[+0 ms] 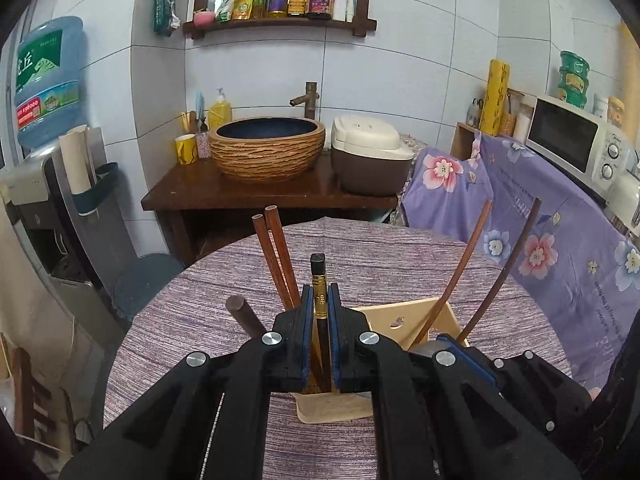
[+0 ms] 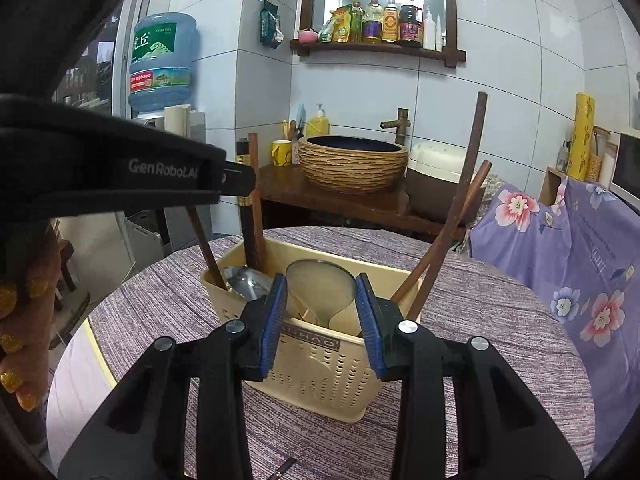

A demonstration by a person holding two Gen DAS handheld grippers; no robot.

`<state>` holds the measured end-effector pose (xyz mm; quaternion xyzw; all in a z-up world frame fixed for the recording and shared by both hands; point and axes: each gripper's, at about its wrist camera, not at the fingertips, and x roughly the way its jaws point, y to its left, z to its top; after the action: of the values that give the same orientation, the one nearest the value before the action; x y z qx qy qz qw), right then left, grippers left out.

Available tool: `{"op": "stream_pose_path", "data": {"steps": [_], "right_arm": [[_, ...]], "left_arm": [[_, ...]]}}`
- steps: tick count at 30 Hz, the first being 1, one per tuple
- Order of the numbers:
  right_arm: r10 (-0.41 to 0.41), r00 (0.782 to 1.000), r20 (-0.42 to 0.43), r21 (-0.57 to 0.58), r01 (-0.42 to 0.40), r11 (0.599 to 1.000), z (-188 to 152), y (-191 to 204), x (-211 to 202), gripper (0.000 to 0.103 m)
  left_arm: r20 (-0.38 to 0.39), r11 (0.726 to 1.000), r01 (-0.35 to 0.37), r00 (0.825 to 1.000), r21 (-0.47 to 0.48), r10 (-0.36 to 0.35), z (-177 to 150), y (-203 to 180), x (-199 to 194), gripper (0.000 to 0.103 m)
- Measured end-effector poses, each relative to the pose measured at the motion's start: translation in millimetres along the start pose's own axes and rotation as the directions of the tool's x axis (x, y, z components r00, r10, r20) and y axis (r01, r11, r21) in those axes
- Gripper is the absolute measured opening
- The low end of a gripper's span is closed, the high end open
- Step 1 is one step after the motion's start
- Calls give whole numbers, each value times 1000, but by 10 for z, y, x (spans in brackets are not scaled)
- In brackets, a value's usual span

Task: Organize utensils
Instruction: 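Lower the chopstick with the left tool while the right tool lowers the spoon into the holder, then close the right tool on the shiny metal spoon while the left tool reaches the other black chopstick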

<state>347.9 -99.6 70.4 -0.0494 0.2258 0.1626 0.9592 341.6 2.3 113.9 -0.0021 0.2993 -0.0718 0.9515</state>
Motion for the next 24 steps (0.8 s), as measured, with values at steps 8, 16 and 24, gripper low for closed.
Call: {"op": "stream_pose_path", "data": {"steps": [8, 16, 24], "right_arm": [[1, 999, 46, 18, -2, 1000, -49, -19, -222, 50], [-15, 993, -117, 111, 28, 993, -574, 23, -623, 54], [7, 928, -373, 171, 62, 983, -1572, 372, -672, 54]], "left_arm": [[84, 998, 56, 995, -16, -54, -60, 12, -434, 43], [150, 999, -25, 988, 27, 20, -756, 108, -899, 57], [-1, 996, -81, 997, -46, 81, -1636, 305, -712, 57]]}}
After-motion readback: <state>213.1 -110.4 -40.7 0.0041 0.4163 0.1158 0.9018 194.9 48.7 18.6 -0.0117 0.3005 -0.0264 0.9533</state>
